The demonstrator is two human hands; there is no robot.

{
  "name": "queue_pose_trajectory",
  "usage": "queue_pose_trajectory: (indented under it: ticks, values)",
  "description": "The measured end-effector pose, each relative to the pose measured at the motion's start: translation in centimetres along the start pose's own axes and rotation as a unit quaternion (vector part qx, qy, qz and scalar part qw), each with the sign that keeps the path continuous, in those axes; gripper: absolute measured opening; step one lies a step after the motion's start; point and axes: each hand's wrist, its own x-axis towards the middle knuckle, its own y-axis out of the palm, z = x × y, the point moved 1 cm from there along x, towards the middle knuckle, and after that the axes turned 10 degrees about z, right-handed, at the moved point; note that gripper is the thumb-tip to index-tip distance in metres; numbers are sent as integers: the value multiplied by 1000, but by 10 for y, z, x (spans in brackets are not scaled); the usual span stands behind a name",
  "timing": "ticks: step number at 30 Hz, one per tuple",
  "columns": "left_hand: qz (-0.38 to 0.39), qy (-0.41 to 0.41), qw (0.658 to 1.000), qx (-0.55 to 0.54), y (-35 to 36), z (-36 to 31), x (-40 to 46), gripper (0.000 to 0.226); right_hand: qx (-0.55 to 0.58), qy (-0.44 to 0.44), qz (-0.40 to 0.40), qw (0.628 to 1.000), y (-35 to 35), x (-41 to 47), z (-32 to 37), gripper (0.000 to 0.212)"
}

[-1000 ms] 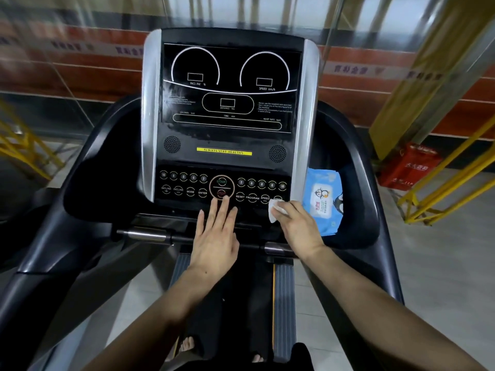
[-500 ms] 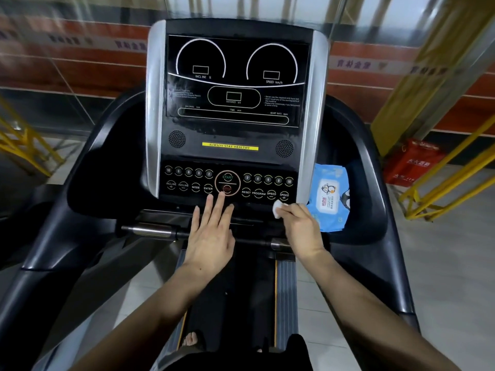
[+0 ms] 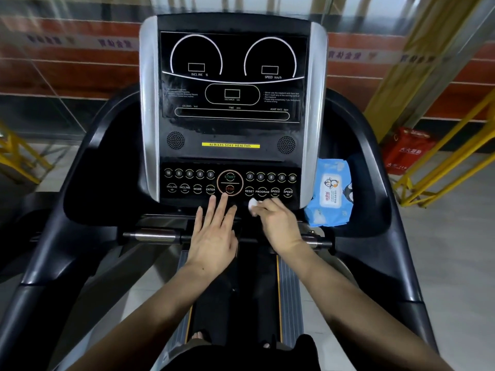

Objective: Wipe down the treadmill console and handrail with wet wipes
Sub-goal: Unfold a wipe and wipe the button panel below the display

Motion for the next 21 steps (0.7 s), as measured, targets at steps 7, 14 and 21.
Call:
queue_pose_trajectory:
  ticks: [7,14,21]
  values:
    - [9,2,1000,-14,-4,4,2,64,-20,57,-27,998,-20,-38,-54,46]
    - [0,5,1000,-19,0,4,3,64,-15,47,-27,998,-20,-35,-59,48]
    - [0,-1,1000,-32,-1,4,4,64,-32,22,27,999,-24,-24,-52,43]
